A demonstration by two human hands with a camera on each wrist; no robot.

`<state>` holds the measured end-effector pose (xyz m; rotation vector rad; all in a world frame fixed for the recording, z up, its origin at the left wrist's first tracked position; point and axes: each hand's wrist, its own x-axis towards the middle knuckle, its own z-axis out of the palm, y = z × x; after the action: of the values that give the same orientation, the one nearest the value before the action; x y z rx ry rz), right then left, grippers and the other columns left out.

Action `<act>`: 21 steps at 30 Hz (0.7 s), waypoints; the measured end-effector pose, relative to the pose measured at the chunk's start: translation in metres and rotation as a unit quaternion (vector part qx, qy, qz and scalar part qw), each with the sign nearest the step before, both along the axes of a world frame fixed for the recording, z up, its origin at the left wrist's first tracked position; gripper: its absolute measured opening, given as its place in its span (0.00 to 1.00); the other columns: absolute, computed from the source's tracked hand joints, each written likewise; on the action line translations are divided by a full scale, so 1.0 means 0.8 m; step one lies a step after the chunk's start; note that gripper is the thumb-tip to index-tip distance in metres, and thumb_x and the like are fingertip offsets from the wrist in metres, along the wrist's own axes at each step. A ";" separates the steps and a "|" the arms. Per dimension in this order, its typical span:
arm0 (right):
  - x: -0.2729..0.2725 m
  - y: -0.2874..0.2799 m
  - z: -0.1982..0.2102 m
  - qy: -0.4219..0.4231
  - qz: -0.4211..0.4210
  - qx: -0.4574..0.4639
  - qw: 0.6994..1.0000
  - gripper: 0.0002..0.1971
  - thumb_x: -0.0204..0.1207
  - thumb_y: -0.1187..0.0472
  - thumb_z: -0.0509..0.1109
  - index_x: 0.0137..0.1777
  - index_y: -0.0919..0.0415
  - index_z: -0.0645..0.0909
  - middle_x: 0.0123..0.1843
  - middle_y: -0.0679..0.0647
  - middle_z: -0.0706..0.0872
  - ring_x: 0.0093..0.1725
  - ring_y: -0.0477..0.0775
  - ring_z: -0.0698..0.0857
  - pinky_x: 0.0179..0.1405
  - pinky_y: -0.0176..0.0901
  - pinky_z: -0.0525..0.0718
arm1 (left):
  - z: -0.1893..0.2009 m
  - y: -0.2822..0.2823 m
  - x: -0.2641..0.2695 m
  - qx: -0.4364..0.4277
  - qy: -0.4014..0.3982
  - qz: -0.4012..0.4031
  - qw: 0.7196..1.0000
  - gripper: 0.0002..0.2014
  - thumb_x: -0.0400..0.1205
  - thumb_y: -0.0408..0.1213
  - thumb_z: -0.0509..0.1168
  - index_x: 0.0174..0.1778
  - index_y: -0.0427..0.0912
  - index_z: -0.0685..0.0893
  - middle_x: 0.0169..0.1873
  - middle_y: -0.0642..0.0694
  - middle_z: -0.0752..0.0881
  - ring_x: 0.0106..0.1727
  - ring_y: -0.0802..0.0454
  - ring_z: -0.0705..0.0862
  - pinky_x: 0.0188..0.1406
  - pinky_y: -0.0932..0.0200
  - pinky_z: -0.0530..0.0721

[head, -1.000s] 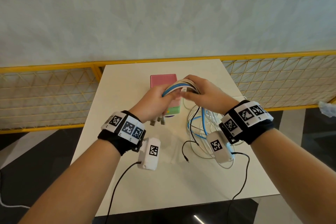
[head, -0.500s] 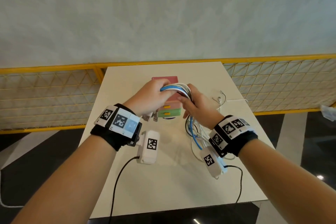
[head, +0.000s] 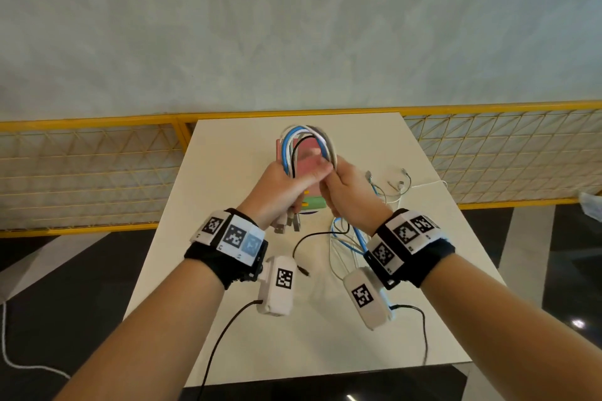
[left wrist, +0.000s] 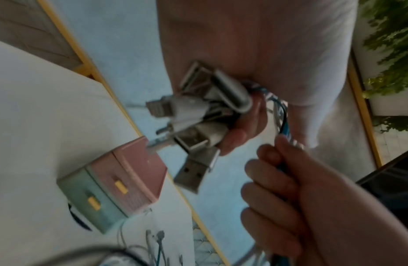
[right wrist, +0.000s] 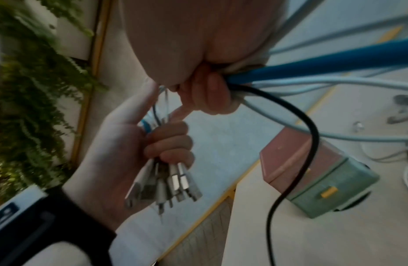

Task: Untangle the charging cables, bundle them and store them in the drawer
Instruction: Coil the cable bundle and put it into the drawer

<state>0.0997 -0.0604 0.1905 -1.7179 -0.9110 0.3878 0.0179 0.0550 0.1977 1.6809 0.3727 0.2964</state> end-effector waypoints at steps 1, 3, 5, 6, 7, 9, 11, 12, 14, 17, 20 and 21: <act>-0.003 0.002 0.002 -0.020 0.010 -0.010 1.000 0.17 0.86 0.63 0.52 0.36 0.50 0.71 0.21 0.43 0.75 0.17 0.40 0.72 0.17 0.27 0.67 | -0.003 -0.005 0.002 -0.015 -0.001 0.008 1.000 0.15 0.76 0.54 0.73 0.41 0.45 0.86 0.20 0.47 0.70 0.19 0.53 0.68 0.22 0.59 0.71; -0.005 0.003 0.002 -0.064 0.039 -0.048 0.996 0.20 0.84 0.68 0.53 0.33 0.48 0.70 0.22 0.40 0.77 0.21 0.35 0.75 0.20 0.26 0.69 | -0.006 -0.010 0.006 -0.033 0.008 0.016 0.999 0.24 0.73 0.56 0.75 0.53 0.38 0.87 0.25 0.42 0.73 0.20 0.52 0.69 0.23 0.57 0.73; -0.005 0.003 0.002 -0.113 0.069 -0.086 0.987 0.17 0.83 0.70 0.54 0.36 0.51 0.72 0.29 0.42 0.76 0.26 0.38 0.75 0.25 0.29 0.70 | -0.007 -0.013 0.006 -0.032 0.011 0.008 0.999 0.23 0.75 0.54 0.74 0.62 0.46 0.87 0.28 0.46 0.80 0.20 0.53 0.70 0.21 0.59 0.74; -0.004 0.003 0.001 -0.129 0.076 -0.100 0.984 0.13 0.82 0.70 0.54 0.40 0.56 0.73 0.31 0.47 0.75 0.27 0.40 0.74 0.26 0.30 0.69 | -0.007 -0.014 0.006 -0.024 0.008 0.007 1.000 0.20 0.78 0.53 0.72 0.64 0.51 0.87 0.30 0.52 0.84 0.20 0.55 0.72 0.21 0.61 0.75; -0.003 0.003 0.000 -0.136 0.080 -0.112 0.981 0.09 0.81 0.71 0.54 0.42 0.60 0.72 0.31 0.49 0.74 0.27 0.42 0.73 0.26 0.31 0.69 | -0.006 -0.016 0.005 -0.010 0.003 0.011 1.000 0.17 0.80 0.51 0.70 0.63 0.53 0.87 0.33 0.57 0.86 0.22 0.58 0.76 0.21 0.62 0.76; -0.002 0.003 -0.002 -0.136 0.099 -0.123 0.978 0.06 0.80 0.71 0.56 0.46 0.61 0.70 0.32 0.51 0.75 0.29 0.45 0.74 0.27 0.33 0.71 | -0.007 -0.019 0.008 0.013 -0.016 0.042 0.999 0.13 0.82 0.49 0.67 0.59 0.50 0.89 0.37 0.59 0.87 0.28 0.66 0.82 0.25 0.69 0.77; -0.003 0.004 -0.002 -0.137 0.124 -0.124 0.975 0.05 0.79 0.70 0.58 0.52 0.62 0.70 0.36 0.52 0.79 0.33 0.47 0.79 0.30 0.34 0.76 | -0.008 -0.021 0.012 0.035 -0.032 0.091 0.995 0.10 0.83 0.43 0.65 0.51 0.45 0.91 0.30 0.58 0.86 0.28 0.66 0.83 0.25 0.72 0.76; -0.002 0.004 -0.002 -0.141 0.126 -0.123 0.974 0.07 0.79 0.70 0.59 0.55 0.65 0.70 0.38 0.53 0.81 0.35 0.47 0.81 0.32 0.34 0.78 | -0.009 -0.021 0.014 0.044 -0.041 0.113 0.992 0.10 0.84 0.41 0.64 0.47 0.42 0.90 0.28 0.56 0.85 0.28 0.64 0.84 0.26 0.71 0.77; 0.002 0.005 0.001 -0.155 0.111 -0.107 0.976 0.11 0.79 0.71 0.59 0.60 0.68 0.71 0.37 0.49 0.79 0.34 0.39 0.81 0.33 0.26 0.76 | -0.017 -0.019 0.021 0.057 -0.061 0.151 0.985 0.12 0.85 0.38 0.63 0.46 0.35 0.88 0.33 0.46 0.89 0.35 0.53 0.87 0.34 0.62 0.83; 0.007 0.007 0.003 -0.171 0.111 -0.053 0.978 0.14 0.80 0.73 0.58 0.65 0.70 0.71 0.40 0.40 0.74 0.36 0.27 0.79 0.35 0.19 0.72 | -0.018 -0.020 0.028 0.078 -0.104 0.179 0.975 0.14 0.86 0.40 0.61 0.51 0.33 0.87 0.42 0.41 0.91 0.42 0.56 0.88 0.42 0.66 0.84; 0.008 0.003 -0.004 -0.157 0.091 -0.036 0.983 0.16 0.84 0.65 0.58 0.70 0.61 0.71 0.34 0.41 0.77 0.30 0.37 0.79 0.30 0.22 0.73 | -0.002 -0.011 0.030 0.097 -0.137 0.246 0.955 0.16 0.87 0.39 0.59 0.43 0.36 0.88 0.39 0.44 0.91 0.32 0.58 0.85 0.35 0.62 0.83; 0.008 0.000 -0.011 -0.147 0.084 -0.039 0.985 0.16 0.84 0.61 0.58 0.71 0.57 0.71 0.33 0.43 0.78 0.29 0.40 0.78 0.30 0.26 0.75 | 0.005 -0.003 0.030 0.085 -0.146 0.275 0.946 0.17 0.88 0.39 0.58 0.39 0.40 0.88 0.38 0.46 0.90 0.27 0.59 0.83 0.31 0.61 0.81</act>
<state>0.1059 -0.0602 0.1818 -1.8049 -1.2759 0.2881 0.0421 0.0522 0.2019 1.6419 0.6030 1.0046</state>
